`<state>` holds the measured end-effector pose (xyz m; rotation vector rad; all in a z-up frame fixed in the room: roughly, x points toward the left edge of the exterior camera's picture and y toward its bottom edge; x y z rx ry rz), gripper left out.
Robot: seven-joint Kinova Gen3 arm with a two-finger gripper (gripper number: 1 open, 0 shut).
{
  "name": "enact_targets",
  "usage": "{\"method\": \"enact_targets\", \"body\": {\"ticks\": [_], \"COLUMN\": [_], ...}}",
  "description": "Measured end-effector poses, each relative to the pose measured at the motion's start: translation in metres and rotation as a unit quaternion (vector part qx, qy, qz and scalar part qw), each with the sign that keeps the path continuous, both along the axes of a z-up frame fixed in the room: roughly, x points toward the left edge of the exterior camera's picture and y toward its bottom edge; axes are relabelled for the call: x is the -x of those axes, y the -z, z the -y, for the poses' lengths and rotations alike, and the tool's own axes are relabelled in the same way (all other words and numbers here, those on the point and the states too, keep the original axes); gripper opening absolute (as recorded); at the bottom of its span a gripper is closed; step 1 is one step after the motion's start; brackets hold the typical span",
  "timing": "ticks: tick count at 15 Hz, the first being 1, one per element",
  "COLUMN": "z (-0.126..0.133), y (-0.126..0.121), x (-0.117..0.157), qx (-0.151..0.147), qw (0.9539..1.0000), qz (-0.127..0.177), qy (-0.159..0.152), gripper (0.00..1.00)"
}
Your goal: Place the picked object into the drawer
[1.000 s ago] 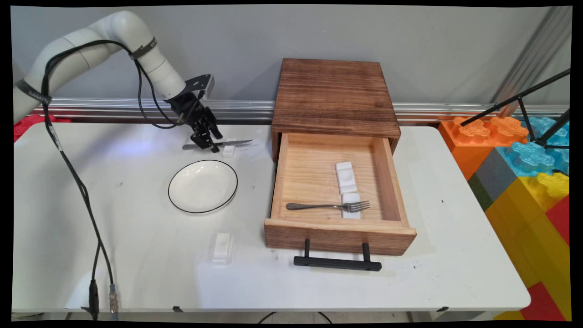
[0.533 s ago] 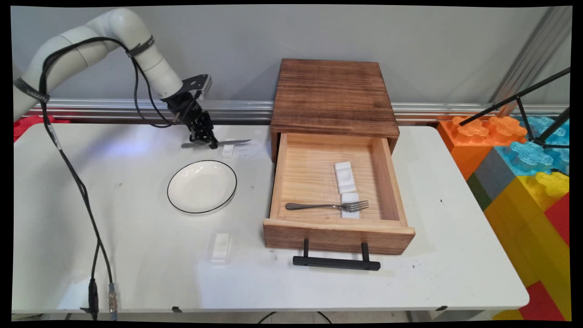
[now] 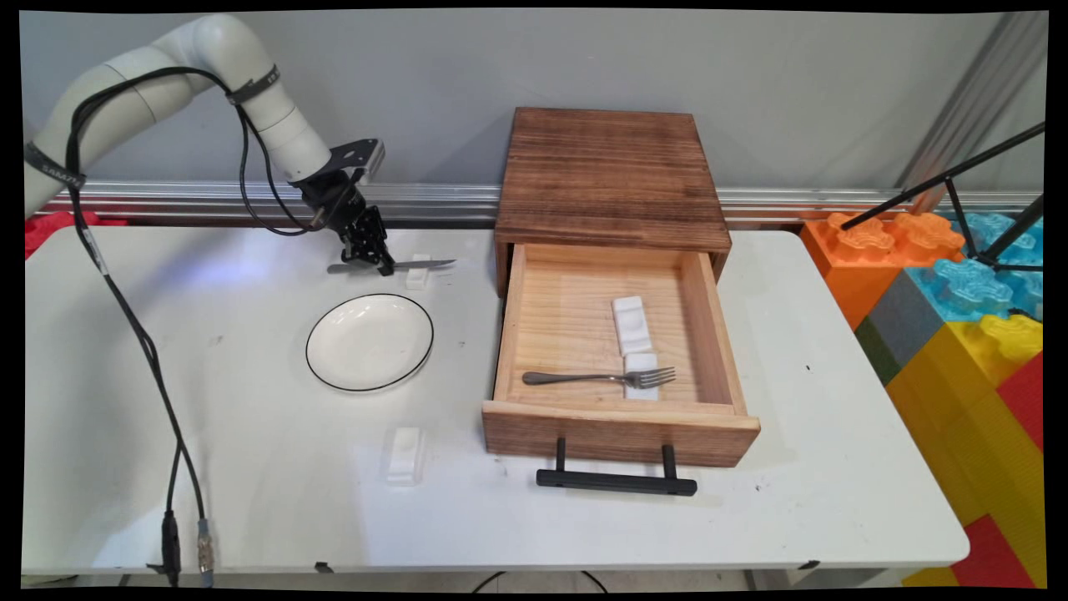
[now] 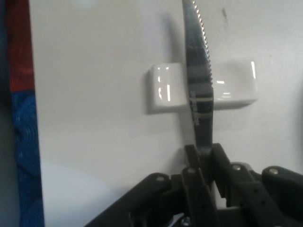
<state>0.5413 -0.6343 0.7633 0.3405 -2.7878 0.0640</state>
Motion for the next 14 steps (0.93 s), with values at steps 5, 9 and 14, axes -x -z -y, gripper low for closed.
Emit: {"method": "enact_targets", "body": {"ticks": [5, 9, 14], "z": [-0.008, -0.018, -0.031], "y": [-0.020, -0.045, -0.076], "x": [-0.001, -0.001, -0.005], "qx": [0.008, 0.020, 0.032], "qw": [0.9997, 0.9985, 0.9964], "qz": [-0.006, -0.006, -0.004], "qy": [-0.023, -0.050, -0.078], "gripper": [0.00, 0.00, 0.00]}}
